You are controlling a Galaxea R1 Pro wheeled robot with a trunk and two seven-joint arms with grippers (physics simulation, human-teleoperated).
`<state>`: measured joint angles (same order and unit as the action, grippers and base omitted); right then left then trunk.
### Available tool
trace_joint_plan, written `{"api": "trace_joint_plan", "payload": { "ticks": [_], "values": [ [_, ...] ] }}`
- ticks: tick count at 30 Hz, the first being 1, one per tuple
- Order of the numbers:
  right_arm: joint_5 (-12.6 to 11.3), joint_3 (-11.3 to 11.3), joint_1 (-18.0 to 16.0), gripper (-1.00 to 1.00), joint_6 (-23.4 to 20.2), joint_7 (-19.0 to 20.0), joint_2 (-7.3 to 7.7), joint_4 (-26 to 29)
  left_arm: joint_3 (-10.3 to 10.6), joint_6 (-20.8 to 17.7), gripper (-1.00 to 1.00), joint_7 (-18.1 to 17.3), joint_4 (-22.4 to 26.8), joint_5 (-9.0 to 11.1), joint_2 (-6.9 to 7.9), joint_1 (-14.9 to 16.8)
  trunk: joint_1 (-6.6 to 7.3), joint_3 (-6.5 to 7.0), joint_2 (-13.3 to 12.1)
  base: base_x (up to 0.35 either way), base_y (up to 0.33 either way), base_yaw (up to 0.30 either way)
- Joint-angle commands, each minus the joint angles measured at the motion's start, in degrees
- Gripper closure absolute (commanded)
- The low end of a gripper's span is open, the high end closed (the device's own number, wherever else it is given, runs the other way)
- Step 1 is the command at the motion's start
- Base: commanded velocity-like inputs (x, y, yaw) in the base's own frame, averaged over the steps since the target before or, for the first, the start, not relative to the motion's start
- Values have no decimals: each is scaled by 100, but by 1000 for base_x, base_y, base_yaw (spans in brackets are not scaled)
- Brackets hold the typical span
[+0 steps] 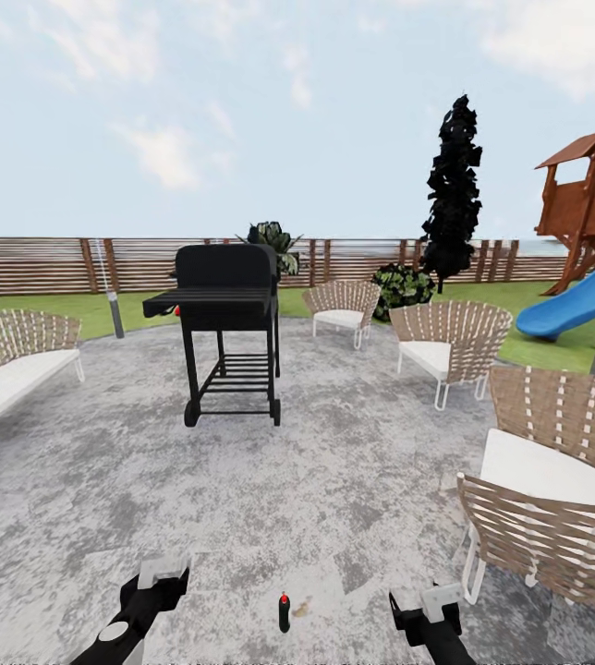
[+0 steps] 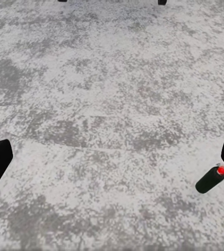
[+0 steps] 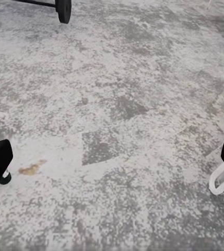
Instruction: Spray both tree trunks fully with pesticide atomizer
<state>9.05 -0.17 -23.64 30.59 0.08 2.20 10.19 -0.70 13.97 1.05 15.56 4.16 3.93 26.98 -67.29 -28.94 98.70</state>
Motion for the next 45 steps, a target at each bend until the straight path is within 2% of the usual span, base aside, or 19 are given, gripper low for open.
{"api": "trace_joint_plan", "payload": {
  "ticks": [1, 10, 45],
  "values": [
    [0, 0, 0, -100, 0, 0, 0, 0, 0, 0, -100, 0, 0, 0, 1, 0, -23, -28, 42, 0, 0, 0],
    [-7, -1, 0, -100, 0, -10, 0, 8, 0, 0, -100, 0, 1, -1, 1, 0, -220, -253, 403, 0, 0, -110],
    [-9, -10, 0, -100, 0, -17, 0, 17, 0, 0, -100, 0, 0, -3, 0, 0, -989, -895, 1807, 0, 0, -2]
  ]
}}
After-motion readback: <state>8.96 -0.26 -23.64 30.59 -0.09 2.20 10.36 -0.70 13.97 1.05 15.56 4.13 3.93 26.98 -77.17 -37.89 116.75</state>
